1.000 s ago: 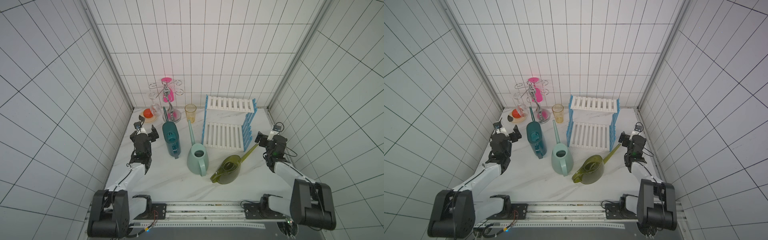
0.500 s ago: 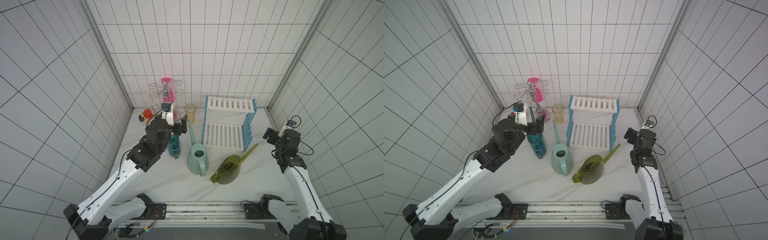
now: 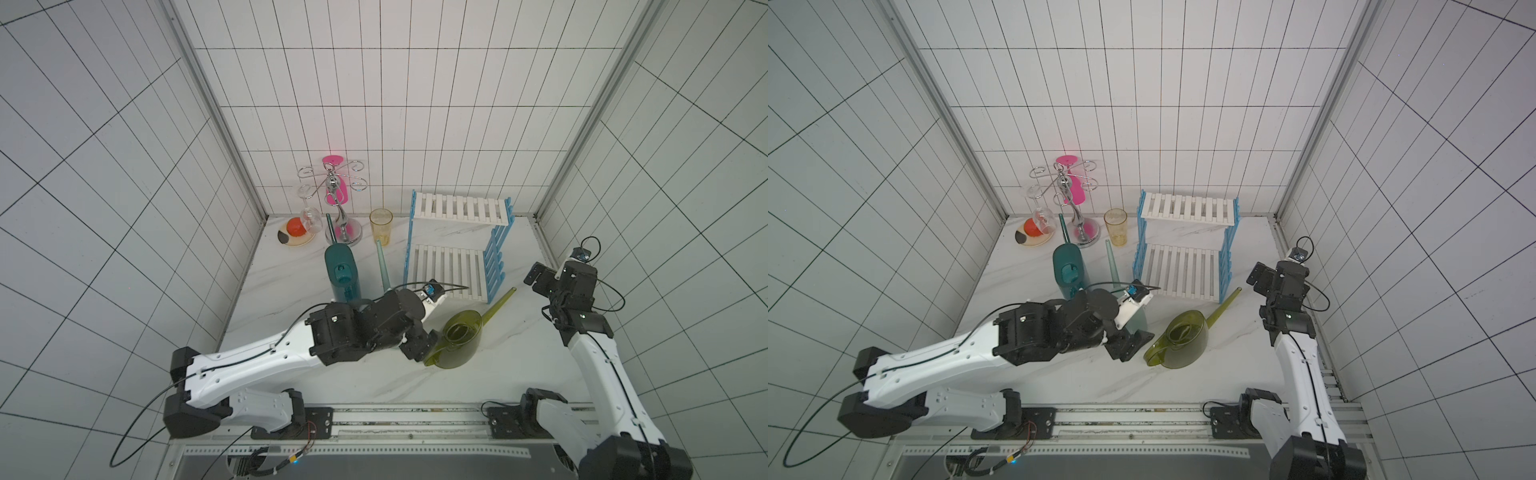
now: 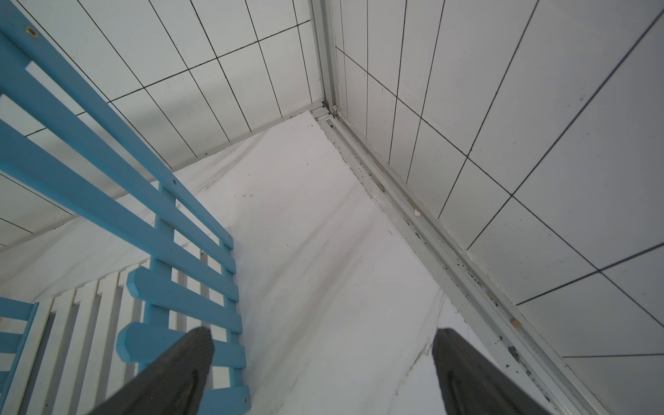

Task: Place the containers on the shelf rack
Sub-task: 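Pick up a container from the center of the board.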

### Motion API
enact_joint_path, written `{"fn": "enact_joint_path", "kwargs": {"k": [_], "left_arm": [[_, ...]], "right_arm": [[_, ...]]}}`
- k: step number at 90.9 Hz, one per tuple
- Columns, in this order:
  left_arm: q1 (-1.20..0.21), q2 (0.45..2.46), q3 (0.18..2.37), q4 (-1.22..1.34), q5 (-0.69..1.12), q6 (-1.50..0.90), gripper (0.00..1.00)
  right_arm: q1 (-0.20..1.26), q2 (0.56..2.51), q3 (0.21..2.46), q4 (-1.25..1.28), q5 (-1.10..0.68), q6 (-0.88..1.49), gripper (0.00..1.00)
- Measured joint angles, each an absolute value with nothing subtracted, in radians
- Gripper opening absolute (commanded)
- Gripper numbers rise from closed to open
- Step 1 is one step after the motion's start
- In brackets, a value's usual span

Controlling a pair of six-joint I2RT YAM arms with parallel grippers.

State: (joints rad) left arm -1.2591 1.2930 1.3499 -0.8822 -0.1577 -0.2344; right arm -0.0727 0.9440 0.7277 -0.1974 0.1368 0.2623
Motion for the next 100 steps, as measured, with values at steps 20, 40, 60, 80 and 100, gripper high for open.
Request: {"fn": "enact_joint_path", "kwargs": {"k": [20,40,60,80,100], "left_arm": [[-1.283,1.454,1.371,-0.947,-0.115,-0.263,0.77],[-1.284,1.599,1.437,-0.963,-0.099,-0.278,0.77],[-1.289,1.678,1.438,-0.967,-0.096,-0.289,0.77],[-1.288,1.736,1.438,-0.957,-0.106,-0.288,0.76],[-1.276,1.769,1.420,-0.928,-0.109,-0.281,0.71]], "right_arm": [[-0.077,0.932,0.725,-0.210,0.160,0.271,0.99],[-0.091,0.883,0.675,-0.207,0.183,0.293,0.99],[-0.101,0.879,0.656,-0.197,0.197,0.298,0.99],[-0.102,0.879,0.627,-0.183,0.196,0.304,0.99],[-0.105,0.878,0.627,-0.175,0.198,0.304,0.99]]}}
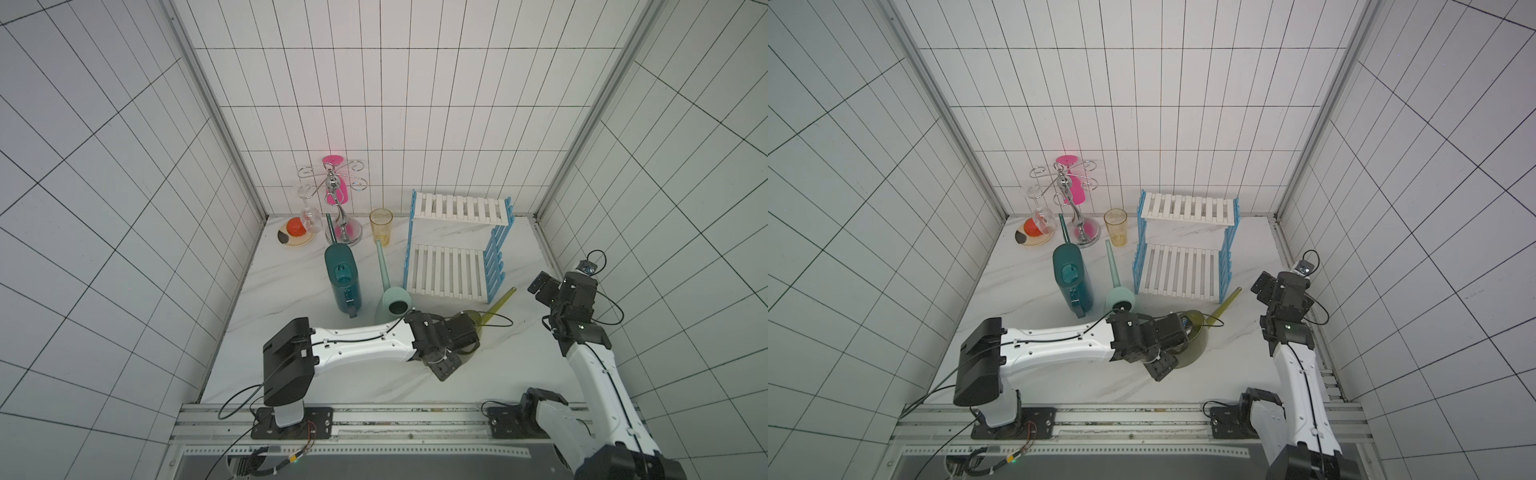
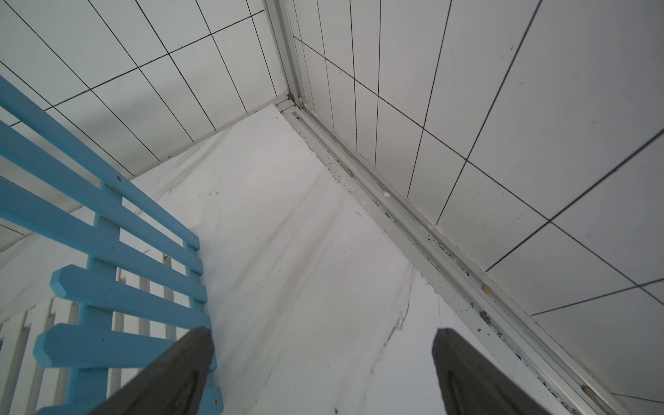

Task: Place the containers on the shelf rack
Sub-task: 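Pick up a container from the center of the board.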

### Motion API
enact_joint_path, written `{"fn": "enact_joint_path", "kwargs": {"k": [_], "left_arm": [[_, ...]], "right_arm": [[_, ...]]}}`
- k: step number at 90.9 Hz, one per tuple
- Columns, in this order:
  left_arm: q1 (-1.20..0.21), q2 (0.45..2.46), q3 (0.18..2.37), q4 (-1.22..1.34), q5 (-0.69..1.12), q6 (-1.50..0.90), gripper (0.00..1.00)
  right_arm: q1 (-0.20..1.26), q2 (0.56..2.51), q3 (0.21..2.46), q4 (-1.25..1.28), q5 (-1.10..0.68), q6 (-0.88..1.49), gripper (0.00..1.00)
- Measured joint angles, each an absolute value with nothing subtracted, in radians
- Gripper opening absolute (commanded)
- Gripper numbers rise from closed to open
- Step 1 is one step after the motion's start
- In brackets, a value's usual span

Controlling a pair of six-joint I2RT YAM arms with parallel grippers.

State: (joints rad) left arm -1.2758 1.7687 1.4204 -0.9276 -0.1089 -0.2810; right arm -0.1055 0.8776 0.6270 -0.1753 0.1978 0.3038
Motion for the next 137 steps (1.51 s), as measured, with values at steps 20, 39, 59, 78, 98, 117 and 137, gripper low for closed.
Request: {"fn": "enact_joint_path", "kwargs": {"k": [20,39,59,78,98,117,137], "left_arm": [[-1.256,1.769,1.402,-0.892,-0.112,-0.278,0.66],[-1.247,1.785,1.400,-0.885,-0.121,-0.271,0.56],[-1.246,1.799,1.398,-0.882,-0.126,-0.273,0.38],[-1.246,1.800,1.398,-0.884,-0.128,-0.265,0.23],[-1.246,1.799,1.398,-0.884,-0.128,-0.265,0.13],[-1.246,1.765,1.398,-0.896,-0.126,-0.263,0.05],[-1.261,1.690,1.398,-0.932,-0.123,-0.251,0.00]], "right_arm": [[-0.106,0.872,0.624,-0.170,0.198,0.304,0.99],[-0.106,0.867,0.615,-0.165,0.197,0.304,0.99],[-0.107,0.852,0.611,-0.161,0.199,0.304,0.99],[-0.112,0.823,0.606,-0.160,0.205,0.304,0.99],[-0.112,0.793,0.594,-0.159,0.228,0.304,0.99],[-0.112,0.761,0.581,-0.158,0.252,0.308,0.99],[-0.112,0.729,0.565,-0.157,0.282,0.312,0.99]]}}
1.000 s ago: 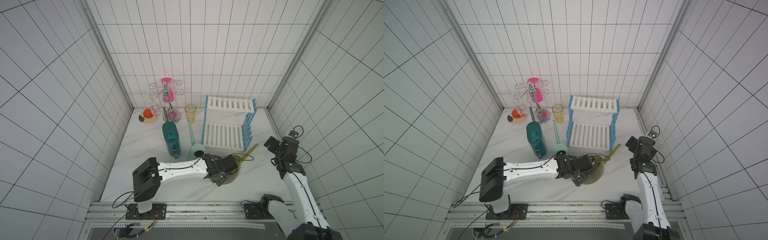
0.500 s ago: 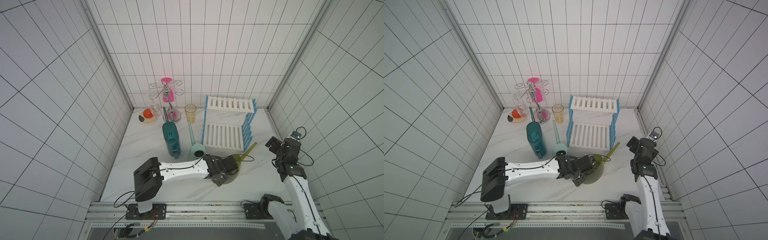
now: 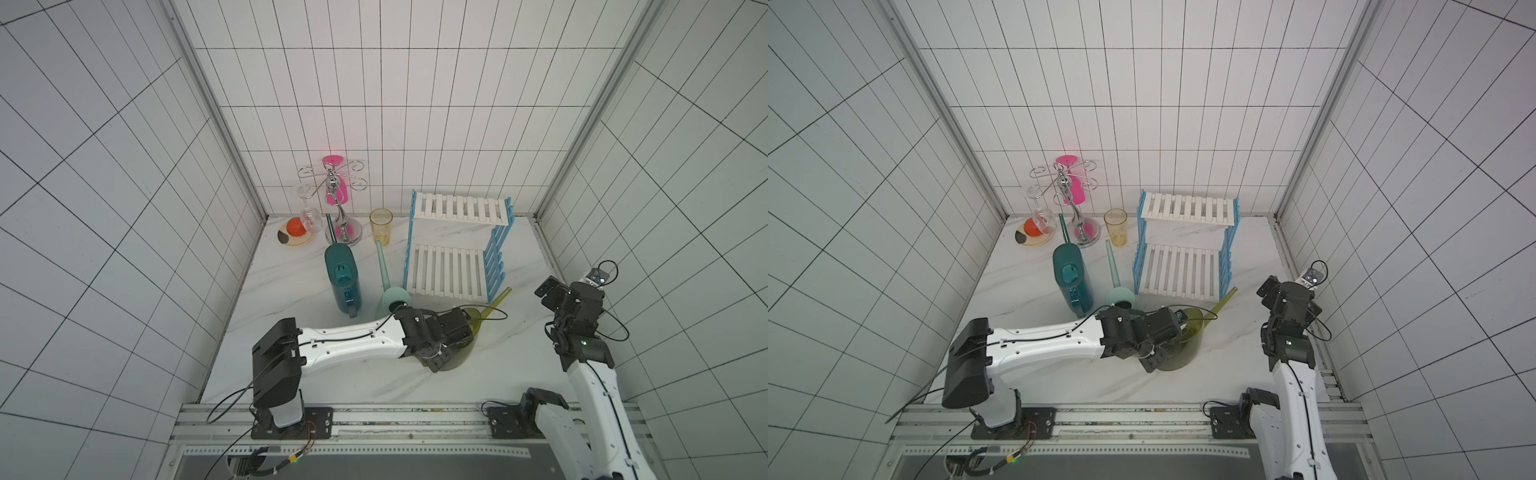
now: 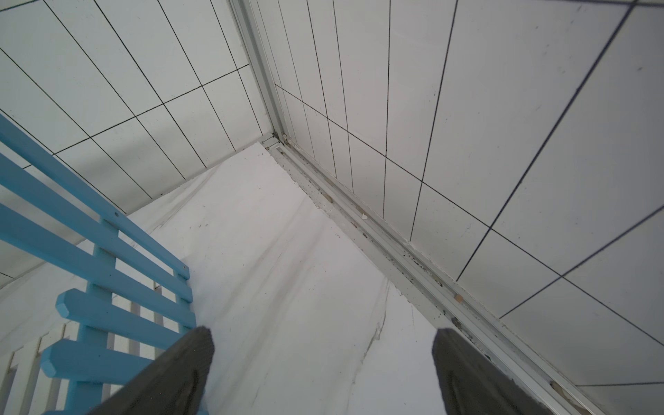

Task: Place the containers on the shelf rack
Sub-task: 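Pick up a container from the center of the board, then place the container on the shelf.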

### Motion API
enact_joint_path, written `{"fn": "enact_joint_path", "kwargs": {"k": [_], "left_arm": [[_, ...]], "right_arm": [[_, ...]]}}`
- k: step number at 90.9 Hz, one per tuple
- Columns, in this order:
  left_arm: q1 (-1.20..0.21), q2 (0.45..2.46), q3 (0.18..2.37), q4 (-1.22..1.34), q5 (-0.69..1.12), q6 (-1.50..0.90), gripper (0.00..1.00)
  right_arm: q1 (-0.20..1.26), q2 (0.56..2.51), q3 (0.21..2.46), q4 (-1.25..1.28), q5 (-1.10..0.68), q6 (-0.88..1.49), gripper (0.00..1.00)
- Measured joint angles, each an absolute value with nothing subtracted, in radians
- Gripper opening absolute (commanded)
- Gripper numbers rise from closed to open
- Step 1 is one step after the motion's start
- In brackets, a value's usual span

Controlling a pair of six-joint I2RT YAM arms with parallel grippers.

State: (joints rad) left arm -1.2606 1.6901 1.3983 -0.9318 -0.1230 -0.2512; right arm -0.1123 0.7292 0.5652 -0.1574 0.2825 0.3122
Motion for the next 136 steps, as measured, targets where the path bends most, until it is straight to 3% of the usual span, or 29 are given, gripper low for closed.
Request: {"fn": "enact_joint_path", "kwargs": {"k": [57,100,136], "left_arm": [[-1.246,1.557,1.419,-0.936,-0.217,-0.379,0.00],[-1.235,1.781,1.621,-0.894,-0.380,-0.662,0.00],[-1.114,2.006,1.807,-0.855,-0.335,-0.726,0.00]], "right_arm": [[-0.118,0.709,0.563,-0.159,0.279,0.327,0.99],[-0.119,0.681,0.565,-0.178,0.226,0.318,0.99],[-0.119,0.627,0.583,-0.202,0.066,0.274,0.99]]}}
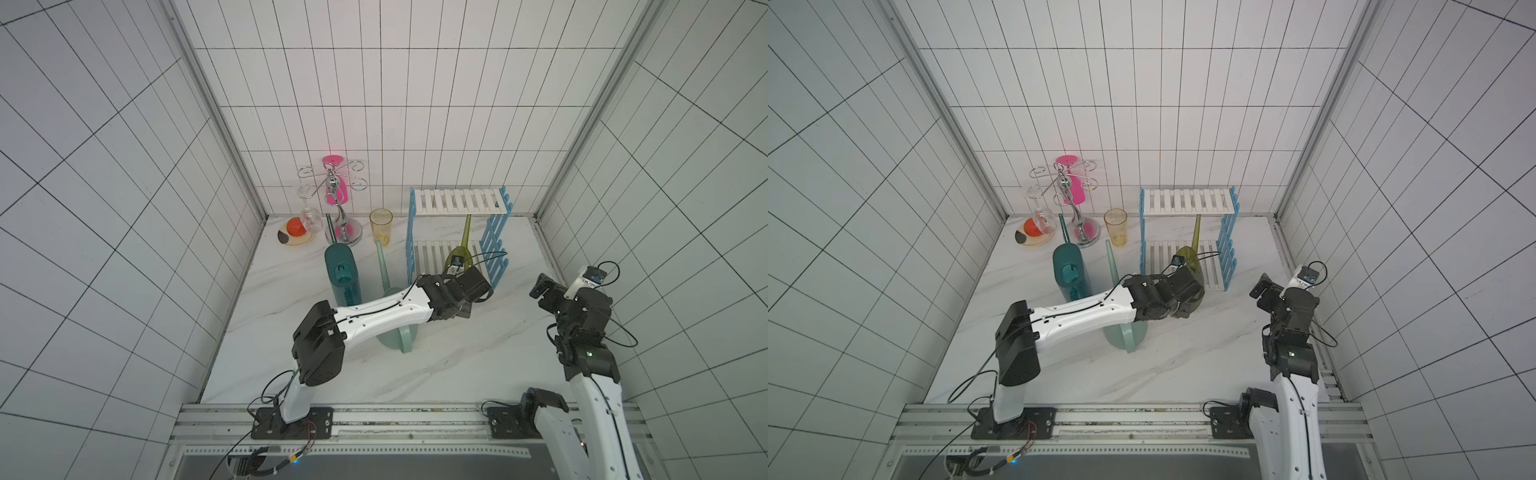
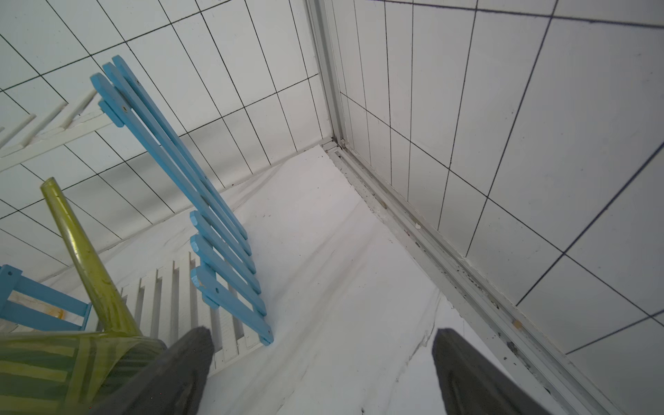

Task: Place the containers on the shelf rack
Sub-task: 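Place the container on the shelf.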

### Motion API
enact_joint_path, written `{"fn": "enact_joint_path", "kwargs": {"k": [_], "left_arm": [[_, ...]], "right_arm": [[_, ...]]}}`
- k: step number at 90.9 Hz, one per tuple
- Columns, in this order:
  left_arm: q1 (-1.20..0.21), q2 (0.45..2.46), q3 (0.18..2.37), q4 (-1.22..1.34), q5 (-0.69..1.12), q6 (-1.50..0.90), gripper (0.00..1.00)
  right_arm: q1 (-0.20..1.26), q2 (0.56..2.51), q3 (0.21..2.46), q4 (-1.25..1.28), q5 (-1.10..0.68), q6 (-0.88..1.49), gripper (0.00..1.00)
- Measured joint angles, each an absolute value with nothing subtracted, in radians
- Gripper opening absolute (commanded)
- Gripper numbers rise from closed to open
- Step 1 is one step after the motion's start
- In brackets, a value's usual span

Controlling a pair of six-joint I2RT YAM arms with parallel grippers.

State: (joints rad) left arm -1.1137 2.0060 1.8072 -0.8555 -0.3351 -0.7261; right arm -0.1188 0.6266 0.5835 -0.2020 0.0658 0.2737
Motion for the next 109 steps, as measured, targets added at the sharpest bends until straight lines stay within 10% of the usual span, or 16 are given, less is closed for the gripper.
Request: {"fn": "enact_joint_path", "kwargs": {"k": [109], "left_arm": [[-1.024,2.407,2.282,-0.841,-0.418,-0.638,0.00]], "right_arm": [[-0.119,0.595,0.584,-0.237,0.067,0.259,0.99]]}}
